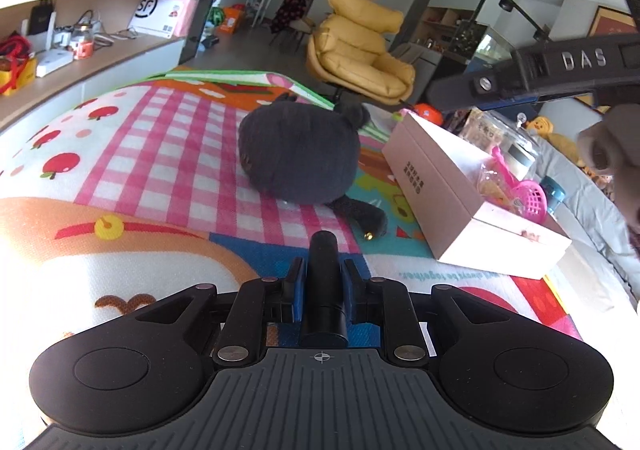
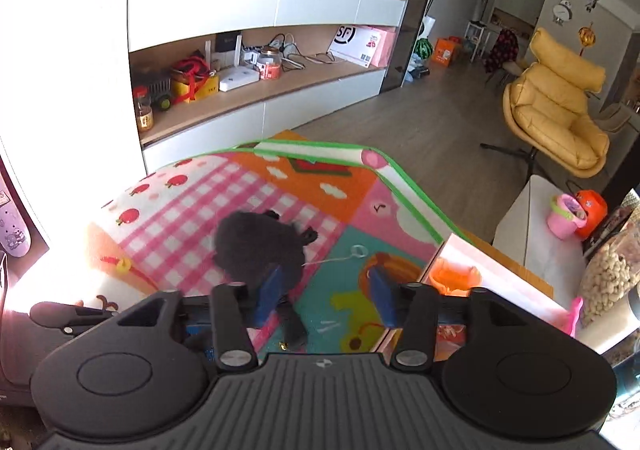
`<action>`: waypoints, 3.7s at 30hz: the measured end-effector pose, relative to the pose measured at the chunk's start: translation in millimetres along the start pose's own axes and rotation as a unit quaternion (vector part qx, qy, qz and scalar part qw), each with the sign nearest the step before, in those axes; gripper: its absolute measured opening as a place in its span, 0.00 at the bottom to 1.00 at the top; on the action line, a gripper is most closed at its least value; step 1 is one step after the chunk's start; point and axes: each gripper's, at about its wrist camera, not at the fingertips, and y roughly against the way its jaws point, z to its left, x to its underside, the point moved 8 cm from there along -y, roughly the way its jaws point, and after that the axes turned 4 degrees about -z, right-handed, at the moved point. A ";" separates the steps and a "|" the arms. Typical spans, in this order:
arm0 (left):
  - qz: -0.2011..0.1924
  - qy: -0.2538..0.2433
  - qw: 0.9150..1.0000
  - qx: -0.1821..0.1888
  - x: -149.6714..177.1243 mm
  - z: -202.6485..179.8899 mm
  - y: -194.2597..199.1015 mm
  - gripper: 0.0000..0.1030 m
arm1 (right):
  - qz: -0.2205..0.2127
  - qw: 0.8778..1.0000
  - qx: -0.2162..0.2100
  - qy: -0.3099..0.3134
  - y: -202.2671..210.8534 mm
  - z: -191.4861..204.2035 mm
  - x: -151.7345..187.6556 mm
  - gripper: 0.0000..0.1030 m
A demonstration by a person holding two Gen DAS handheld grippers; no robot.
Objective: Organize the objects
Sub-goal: 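Grasp the black plush toy with the right gripper, then carry the black plush toy toward the pink box with the right gripper, then lower the black plush toy into the pink box and open the right gripper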
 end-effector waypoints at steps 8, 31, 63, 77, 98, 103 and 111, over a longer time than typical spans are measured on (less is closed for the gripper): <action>-0.001 0.003 1.000 0.002 -0.9 0.0 0.6 0.21 | 0.086 0.989 -0.095 -0.071 -101.5 40.4 10.7 0.99; -0.001 -0.001 1.000 -0.003 -2.2 -3.2 -1.0 0.21 | 0.013 0.999 -0.025 -0.045 83.7 8.1 87.4 0.62; -0.063 -0.049 0.995 0.065 -84.4 -142.2 -61.8 0.21 | -0.076 0.986 0.033 -0.144 125.5 -78.8 180.0 0.62; -0.014 -0.048 0.997 0.052 -28.6 -85.0 -28.6 0.21 | -0.143 0.962 0.111 -0.206 64.2 -201.7 16.3 0.70; -0.040 -0.020 0.998 0.053 -39.3 -105.5 -33.1 0.21 | -0.044 0.981 0.080 -0.173 34.7 -169.2 134.5 0.39; -0.034 -0.028 0.998 0.036 -41.9 -108.4 -36.5 0.21 | -0.057 0.981 0.083 -0.163 49.5 -161.0 137.1 0.40; -0.020 -0.075 0.997 -0.004 -56.6 -123.1 -63.8 0.22 | -0.118 0.980 0.111 -0.115 104.6 -135.5 156.0 0.64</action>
